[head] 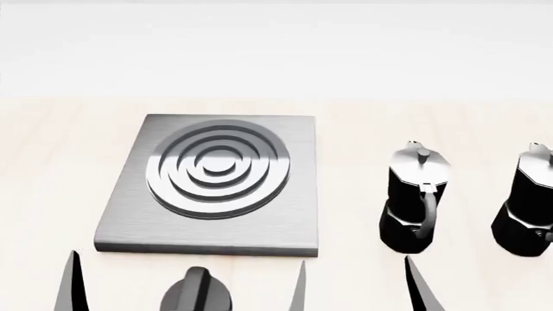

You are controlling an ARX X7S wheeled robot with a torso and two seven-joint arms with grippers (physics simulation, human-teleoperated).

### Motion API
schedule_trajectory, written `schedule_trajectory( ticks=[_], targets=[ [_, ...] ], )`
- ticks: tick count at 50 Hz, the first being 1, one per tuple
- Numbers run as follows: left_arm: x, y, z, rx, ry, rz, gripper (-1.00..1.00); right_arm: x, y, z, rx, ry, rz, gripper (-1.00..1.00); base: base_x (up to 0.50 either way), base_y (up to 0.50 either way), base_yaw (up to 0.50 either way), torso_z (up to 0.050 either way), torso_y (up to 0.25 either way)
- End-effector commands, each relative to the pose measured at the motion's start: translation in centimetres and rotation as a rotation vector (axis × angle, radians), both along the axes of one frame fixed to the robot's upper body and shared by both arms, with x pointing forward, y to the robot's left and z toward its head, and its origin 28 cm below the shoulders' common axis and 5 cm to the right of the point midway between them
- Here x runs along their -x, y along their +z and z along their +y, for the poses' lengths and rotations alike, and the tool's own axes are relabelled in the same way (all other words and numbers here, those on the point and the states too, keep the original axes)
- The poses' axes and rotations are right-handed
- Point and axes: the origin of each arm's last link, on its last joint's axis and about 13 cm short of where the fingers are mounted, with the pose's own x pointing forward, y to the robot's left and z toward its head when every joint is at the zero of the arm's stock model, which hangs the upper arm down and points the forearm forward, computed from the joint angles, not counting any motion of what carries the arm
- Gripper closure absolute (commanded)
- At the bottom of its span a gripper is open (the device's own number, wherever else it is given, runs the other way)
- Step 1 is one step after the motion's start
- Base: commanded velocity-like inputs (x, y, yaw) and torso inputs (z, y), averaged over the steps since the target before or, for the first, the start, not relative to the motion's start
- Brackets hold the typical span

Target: Put both moka pots on the stove.

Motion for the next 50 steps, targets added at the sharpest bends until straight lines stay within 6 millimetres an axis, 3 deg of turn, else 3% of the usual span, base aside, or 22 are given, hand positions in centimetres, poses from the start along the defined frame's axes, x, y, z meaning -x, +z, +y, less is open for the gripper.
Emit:
schedule_trajectory(
  ticks=[1, 36, 40, 50],
  targets=[
    [0.0, 0.1, 0.0, 0.0, 0.0, -0.001, -1.0, 0.0, 0.1, 0.0, 0.0, -0.001, -0.001, -1.0, 0.0, 0.14, 0.0, 0.0, 0.0],
    [0.1, 0.1, -0.1, -0.002, -0.001, 0.001, -1.0, -0.2, -0.2, 0.0, 0.014, 0.003, 0.022, -1.0, 0.0, 0.12, 0.0, 0.0, 0.0],
    [0.1, 0.1, -0.1, -0.001, -0.002, 0.002, -1.0, -0.3, 0.3, 0.0, 0.056, 0.0, 0.033, -1.0, 0.0, 0.0, 0.0, 0.0, 0.0],
    [0.1, 0.0, -0.1, 0.002, -0.002, 0.006, -1.0, -2.6, 4.3, -1.4, 0.067, -0.053, -0.01, -1.0, 0.0, 0.0, 0.0, 0.0, 0.0]
  ],
)
